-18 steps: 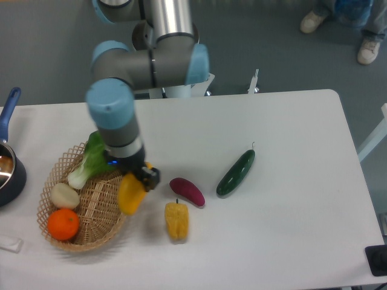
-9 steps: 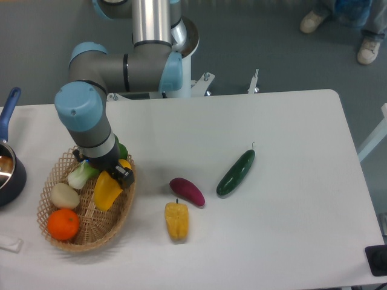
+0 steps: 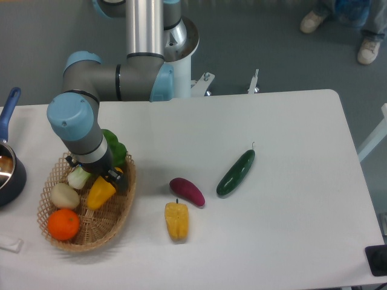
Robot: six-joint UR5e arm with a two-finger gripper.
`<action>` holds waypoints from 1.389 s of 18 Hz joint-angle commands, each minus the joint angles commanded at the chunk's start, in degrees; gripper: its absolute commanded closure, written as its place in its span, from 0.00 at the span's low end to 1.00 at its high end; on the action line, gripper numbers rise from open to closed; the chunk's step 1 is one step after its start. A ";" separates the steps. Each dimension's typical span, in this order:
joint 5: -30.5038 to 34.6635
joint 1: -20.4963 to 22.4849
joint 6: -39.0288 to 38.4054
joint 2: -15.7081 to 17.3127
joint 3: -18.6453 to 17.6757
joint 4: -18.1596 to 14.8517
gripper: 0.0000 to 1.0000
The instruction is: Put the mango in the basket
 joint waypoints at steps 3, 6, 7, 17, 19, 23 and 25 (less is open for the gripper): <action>0.09 0.17 0.00 0.61 0.09 -0.09 0.00; 0.78 1.57 0.00 1.75 0.53 -0.18 0.00; 2.18 3.41 0.00 2.63 0.53 -0.18 0.00; 2.81 20.28 8.51 5.19 2.29 0.09 0.00; 2.64 24.59 13.42 5.19 2.37 0.17 0.00; 2.46 32.06 22.92 5.10 2.37 0.97 0.00; 2.37 35.58 27.05 5.01 2.37 1.05 0.00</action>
